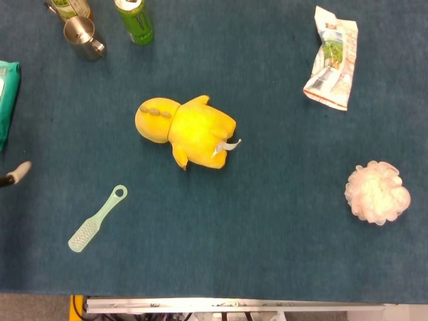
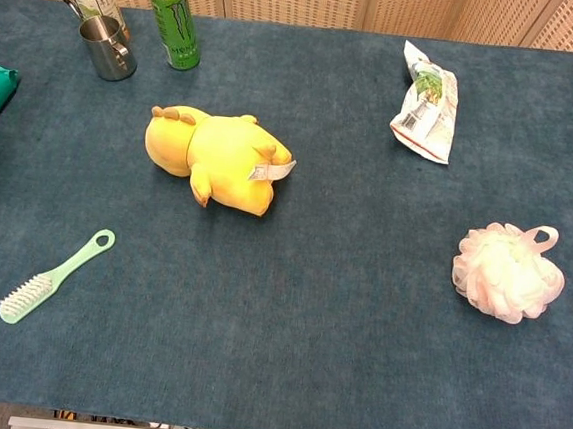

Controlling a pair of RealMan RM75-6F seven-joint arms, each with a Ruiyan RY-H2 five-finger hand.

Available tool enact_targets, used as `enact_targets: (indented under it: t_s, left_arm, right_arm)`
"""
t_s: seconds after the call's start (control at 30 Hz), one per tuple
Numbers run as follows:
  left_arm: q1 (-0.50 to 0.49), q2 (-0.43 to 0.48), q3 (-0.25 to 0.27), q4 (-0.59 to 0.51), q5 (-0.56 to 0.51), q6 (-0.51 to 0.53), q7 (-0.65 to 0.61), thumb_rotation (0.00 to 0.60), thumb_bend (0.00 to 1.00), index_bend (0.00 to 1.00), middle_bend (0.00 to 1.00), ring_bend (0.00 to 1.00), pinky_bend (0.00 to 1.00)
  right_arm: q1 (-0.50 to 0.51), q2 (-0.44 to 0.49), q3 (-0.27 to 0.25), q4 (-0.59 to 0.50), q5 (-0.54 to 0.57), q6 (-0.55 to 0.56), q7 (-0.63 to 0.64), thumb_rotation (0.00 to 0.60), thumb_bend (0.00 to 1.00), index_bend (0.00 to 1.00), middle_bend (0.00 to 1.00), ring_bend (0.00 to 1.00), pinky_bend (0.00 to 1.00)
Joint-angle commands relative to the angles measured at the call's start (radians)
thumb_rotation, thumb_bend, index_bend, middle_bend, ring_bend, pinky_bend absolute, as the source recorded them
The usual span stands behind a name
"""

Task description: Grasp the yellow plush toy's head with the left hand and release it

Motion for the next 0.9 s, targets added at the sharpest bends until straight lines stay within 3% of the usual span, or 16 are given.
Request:
enact_targets:
  t_s: [0.03,0.37,0.9]
  left_arm:
    - [0.041,0.016,0.014,-0.021,0.015,0.047,0.019,0.6,0.05,0.06,0.08,0.07,0.04]
    - [0.113,0.041,0.043,-0.045,0.062,0.099,0.047,0.6,0.05,0.06,0.08,0.07,0.04]
    - [0.131,0.039,0.025,-0.055,0.089,0.08,0.068,0.6,0.05,0.06,0.08,0.07,0.04]
  right_arm:
    - [0.007,-0.008,-0.002,0.008,-0.015,0.001,0.0,0.6,0.26,0.41,0.43,0.32,0.38]
    - [0.019,-0.021,-0.002,0.005,-0.036,0.006,-0.012,0.6,0.26,0.41,0.43,0.32,0.38]
    - [0.025,-0.018,-0.005,0.006,-0.033,0.003,-0.005,0.6,0.26,0.41,0.43,0.32,0.38]
